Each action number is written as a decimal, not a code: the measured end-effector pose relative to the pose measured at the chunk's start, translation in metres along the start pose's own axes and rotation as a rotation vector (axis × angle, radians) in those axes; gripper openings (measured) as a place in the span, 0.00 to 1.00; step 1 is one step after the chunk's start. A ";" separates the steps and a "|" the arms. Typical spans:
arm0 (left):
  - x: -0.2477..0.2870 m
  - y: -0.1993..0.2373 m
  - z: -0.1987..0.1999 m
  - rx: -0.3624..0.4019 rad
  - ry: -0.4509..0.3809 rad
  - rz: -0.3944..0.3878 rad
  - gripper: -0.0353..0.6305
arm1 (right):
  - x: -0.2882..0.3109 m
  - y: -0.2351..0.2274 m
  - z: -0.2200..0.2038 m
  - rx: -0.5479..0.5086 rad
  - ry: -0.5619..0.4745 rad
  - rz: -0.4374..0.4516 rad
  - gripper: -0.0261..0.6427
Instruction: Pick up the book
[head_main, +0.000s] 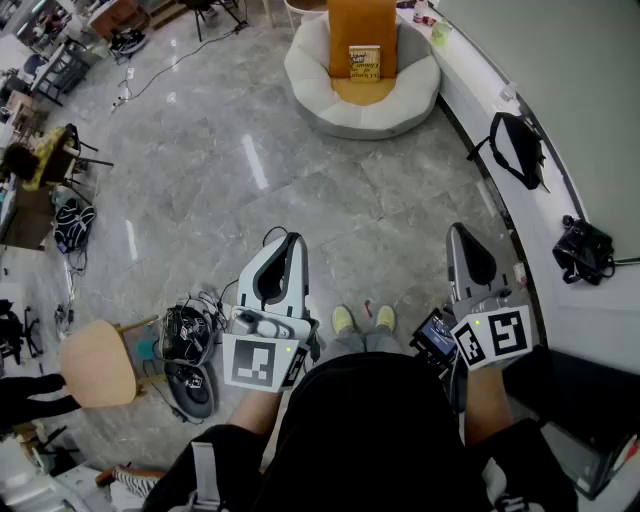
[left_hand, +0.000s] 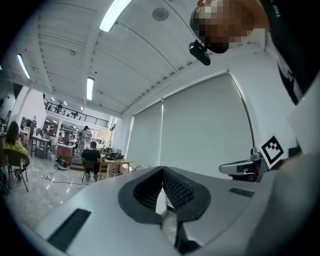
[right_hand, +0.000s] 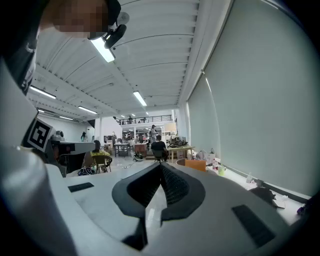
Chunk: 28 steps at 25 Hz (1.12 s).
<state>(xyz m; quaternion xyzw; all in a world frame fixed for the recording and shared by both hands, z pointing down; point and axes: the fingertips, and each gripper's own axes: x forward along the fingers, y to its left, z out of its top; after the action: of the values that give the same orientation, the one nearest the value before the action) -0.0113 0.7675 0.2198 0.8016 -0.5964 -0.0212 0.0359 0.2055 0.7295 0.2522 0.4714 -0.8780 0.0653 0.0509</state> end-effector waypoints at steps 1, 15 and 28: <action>-0.001 0.003 0.002 0.004 -0.003 0.003 0.07 | 0.002 0.002 0.001 -0.005 0.000 -0.002 0.06; -0.027 0.029 0.003 -0.002 -0.008 -0.025 0.07 | 0.010 0.053 0.001 -0.017 0.003 0.058 0.06; -0.038 0.047 -0.001 0.014 -0.004 0.003 0.07 | 0.016 0.070 0.007 -0.048 0.003 0.064 0.06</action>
<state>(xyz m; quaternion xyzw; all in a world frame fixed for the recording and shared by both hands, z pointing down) -0.0671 0.7905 0.2245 0.8009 -0.5978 -0.0183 0.0291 0.1379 0.7536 0.2431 0.4417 -0.8938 0.0465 0.0616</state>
